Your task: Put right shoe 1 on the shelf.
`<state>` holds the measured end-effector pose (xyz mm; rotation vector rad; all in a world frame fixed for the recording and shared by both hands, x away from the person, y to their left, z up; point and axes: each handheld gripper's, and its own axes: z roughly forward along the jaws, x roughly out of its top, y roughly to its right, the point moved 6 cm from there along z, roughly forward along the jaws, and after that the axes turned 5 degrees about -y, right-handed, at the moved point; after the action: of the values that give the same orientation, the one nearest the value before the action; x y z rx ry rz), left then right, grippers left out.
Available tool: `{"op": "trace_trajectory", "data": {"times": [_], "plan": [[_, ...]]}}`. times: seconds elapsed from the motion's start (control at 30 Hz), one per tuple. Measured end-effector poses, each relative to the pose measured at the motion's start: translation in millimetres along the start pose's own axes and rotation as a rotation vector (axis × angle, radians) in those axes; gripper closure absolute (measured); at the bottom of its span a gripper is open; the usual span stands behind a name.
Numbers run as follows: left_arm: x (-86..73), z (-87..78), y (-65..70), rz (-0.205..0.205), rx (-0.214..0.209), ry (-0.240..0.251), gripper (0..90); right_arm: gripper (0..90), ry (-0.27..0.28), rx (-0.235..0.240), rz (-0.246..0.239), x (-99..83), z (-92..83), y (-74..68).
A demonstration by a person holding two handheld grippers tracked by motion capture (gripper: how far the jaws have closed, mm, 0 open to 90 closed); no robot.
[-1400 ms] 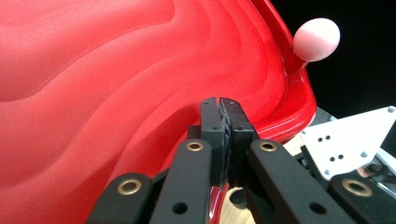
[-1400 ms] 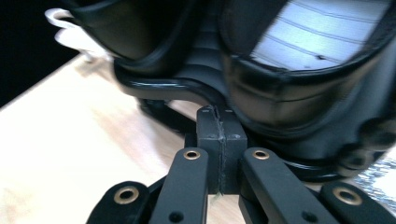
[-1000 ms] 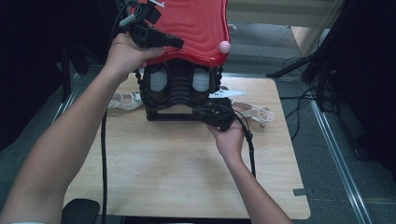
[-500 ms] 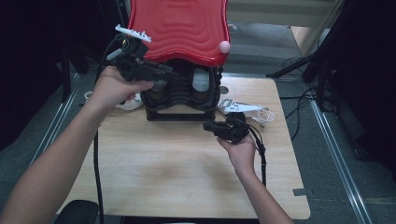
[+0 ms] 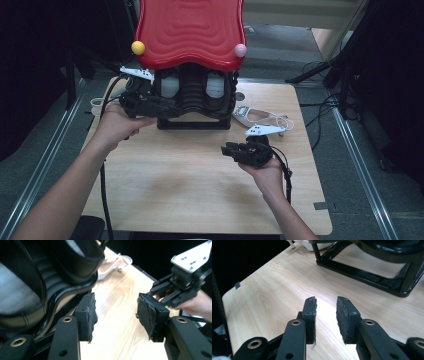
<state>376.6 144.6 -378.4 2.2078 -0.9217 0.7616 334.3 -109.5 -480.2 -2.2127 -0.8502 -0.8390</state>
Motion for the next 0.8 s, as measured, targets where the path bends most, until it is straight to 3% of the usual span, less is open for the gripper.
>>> {"op": "trace_trajectory", "data": {"times": [0.17,0.33,0.47,0.57,0.67,0.77,0.8], "plan": [[-21.6,9.1,-1.0,0.000,0.003,-0.001,46.7,67.1,-0.001,0.013,-0.009,-8.9,-5.2,1.7],[-41.4,17.9,-2.6,-0.008,-0.002,-0.003,46.7,63.9,0.024,0.005,-0.079,-21.2,-8.0,5.8],[-55.6,23.1,-5.8,-0.012,0.010,-0.011,46.8,53.2,-0.041,0.031,-0.002,-27.8,-7.8,9.9],[-64.9,25.9,-10.4,-0.042,0.006,0.002,46.8,51.9,-0.026,0.011,-0.020,-31.0,-11.1,13.1],[-76.1,28.6,-16.0,-0.074,-0.005,0.016,50.9,50.4,-0.002,0.016,-0.004,-31.0,-16.1,15.6],[-89.1,30.9,-22.2,-0.058,0.042,0.003,57.0,50.4,0.004,0.000,-0.007,-30.0,-18.2,17.7],[-91.7,30.4,-23.2,-0.057,0.040,0.009,58.9,50.3,0.003,-0.005,-0.009,-30.1,-18.0,17.9]]}}
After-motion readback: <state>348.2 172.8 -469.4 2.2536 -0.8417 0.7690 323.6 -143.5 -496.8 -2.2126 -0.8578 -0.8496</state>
